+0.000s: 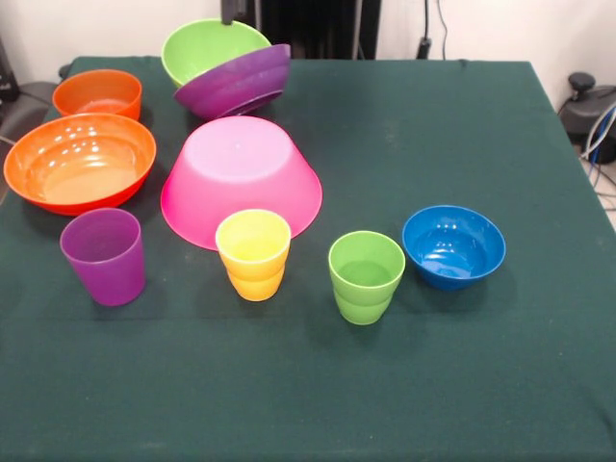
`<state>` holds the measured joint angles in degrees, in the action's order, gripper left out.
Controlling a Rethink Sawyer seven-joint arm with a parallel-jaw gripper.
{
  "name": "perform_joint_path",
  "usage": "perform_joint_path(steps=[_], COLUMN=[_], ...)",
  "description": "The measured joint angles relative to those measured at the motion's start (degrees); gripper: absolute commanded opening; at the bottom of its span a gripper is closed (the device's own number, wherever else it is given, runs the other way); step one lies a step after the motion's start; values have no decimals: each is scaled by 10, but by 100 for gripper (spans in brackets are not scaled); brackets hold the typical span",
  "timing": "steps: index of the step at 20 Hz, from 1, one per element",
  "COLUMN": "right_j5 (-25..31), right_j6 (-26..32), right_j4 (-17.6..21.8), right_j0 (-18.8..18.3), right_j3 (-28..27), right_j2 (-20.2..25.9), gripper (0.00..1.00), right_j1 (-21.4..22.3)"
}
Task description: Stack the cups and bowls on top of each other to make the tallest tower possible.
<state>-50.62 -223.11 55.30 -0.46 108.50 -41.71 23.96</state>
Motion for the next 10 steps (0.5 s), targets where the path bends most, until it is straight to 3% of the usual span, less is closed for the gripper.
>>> perform_joint_path(steps=[10], right_j5=[-11], right_j6=[29], right_j4=[-39], right_j0=[-32], right_j3=[0], right_j2=[4], gripper=[100], right_j1=[-60])
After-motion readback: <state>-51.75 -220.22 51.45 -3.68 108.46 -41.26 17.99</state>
